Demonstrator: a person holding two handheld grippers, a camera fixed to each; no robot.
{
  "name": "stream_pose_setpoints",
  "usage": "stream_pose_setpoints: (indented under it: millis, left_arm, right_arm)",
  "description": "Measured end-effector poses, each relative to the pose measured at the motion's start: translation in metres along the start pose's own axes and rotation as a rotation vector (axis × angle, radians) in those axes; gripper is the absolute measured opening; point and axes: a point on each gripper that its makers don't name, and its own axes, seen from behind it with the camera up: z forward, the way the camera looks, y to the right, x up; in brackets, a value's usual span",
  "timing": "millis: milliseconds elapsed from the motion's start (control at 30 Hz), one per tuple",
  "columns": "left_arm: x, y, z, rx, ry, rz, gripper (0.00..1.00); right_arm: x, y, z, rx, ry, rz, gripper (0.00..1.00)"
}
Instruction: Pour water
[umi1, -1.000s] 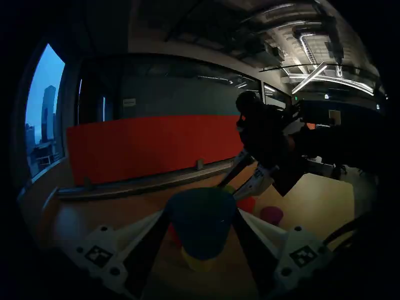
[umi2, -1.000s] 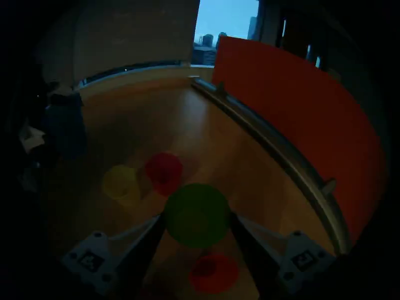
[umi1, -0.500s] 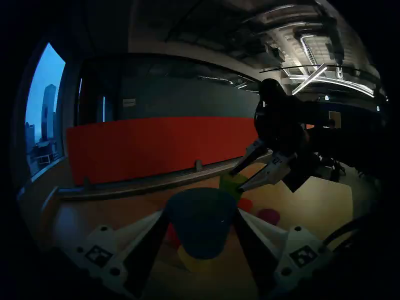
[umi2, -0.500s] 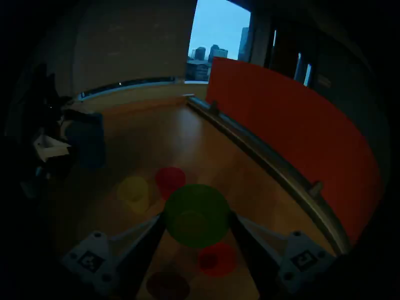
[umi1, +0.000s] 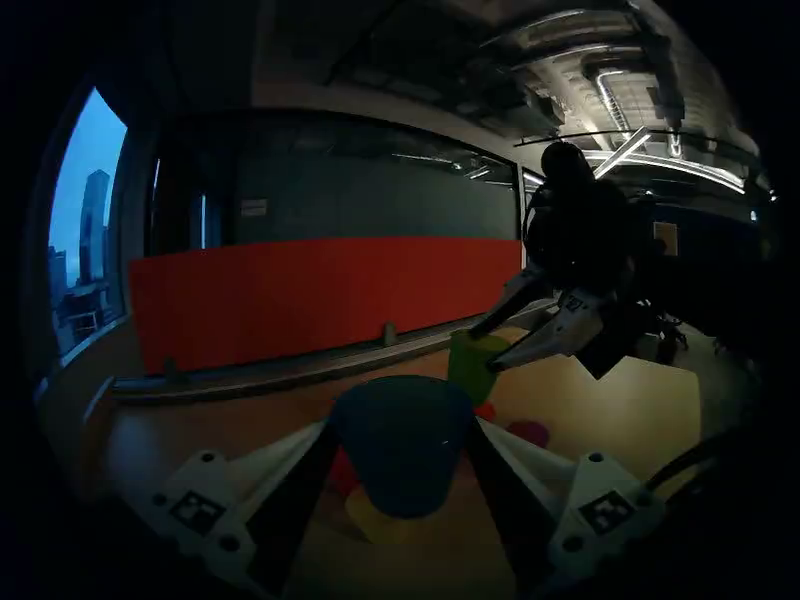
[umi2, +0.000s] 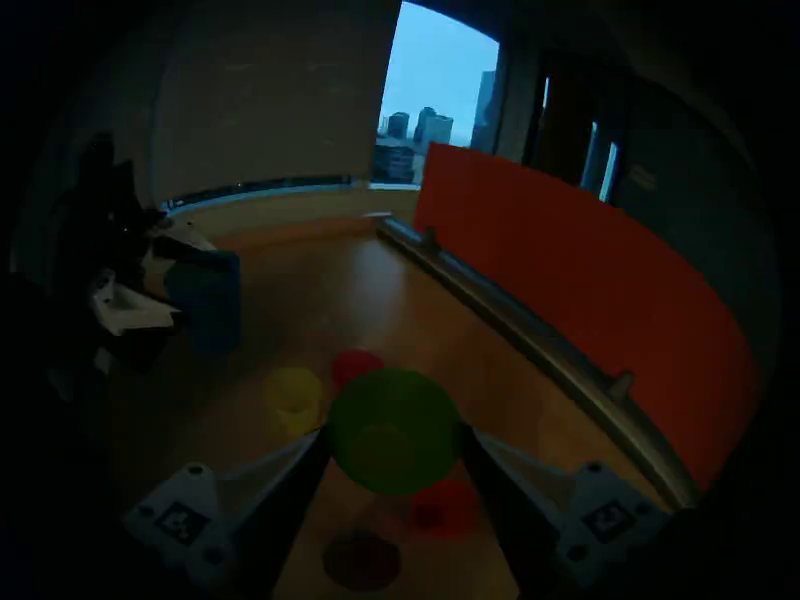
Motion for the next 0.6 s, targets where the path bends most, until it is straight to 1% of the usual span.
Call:
stream_pose_setpoints:
  millis: [267,600]
  left_arm:
    - [0.002,0.008,-0.005,-0.008,-0.002,0.016,0.86]
    - [0.007,0.016,-0.007,-0.017,0.003,0.025,0.87]
  right_arm:
    - [0.003,-0.008,-0.021,-0.013,0.027,-0.012,0.99]
    - [0.009,-0.014,-0.039,-0.021,0.083,-0.008,0.99]
